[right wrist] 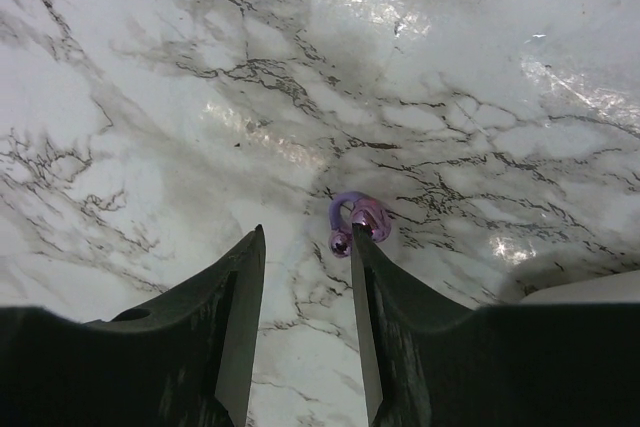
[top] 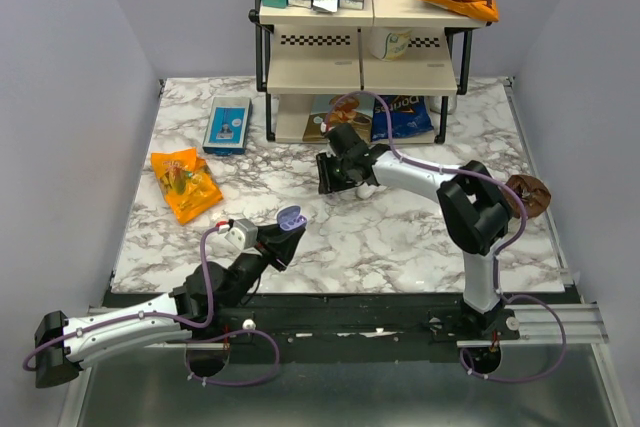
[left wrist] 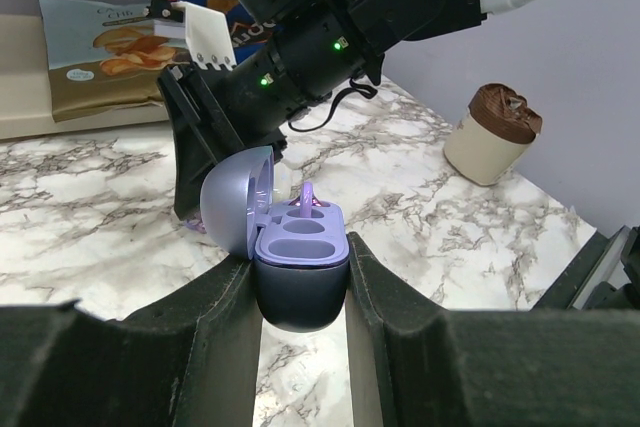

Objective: Insert the wireless bluetooth earbuds into the charging case
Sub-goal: Pick up the earbud from the center of the board.

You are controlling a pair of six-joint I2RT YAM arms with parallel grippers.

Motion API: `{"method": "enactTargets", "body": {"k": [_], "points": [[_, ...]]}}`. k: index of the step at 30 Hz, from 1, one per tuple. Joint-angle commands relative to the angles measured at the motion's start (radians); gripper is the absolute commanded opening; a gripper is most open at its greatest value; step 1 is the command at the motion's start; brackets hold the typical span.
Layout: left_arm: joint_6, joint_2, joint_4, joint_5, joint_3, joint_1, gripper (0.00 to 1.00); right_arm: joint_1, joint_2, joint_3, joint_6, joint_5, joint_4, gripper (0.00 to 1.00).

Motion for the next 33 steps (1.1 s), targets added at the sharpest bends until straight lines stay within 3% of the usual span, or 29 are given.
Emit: {"method": "enactTargets", "body": {"k": [1, 9, 25, 33], "points": [[0.007, -0.005, 0.006, -0.019, -0.01, -0.005, 0.0, 0.011, 0.038, 0.034, -0.007, 0.007, -0.004, 0.48], [0.005, 0.001, 0.012, -0.017, -0.014, -0.004, 0.0, 0.024, 0.06, 0.045, -0.023, -0.01, 0.008, 0.47], [0.005, 0.01, 0.015, -0.013, -0.011, -0.005, 0.0, 0.024, 0.045, -0.007, -0.081, 0.14, -0.067, 0.46], [0.004, 0.013, 0.015, -0.007, -0.01, -0.005, 0.0, 0.024, -0.009, -0.121, -0.106, 0.165, -0.047, 0.36]]}}
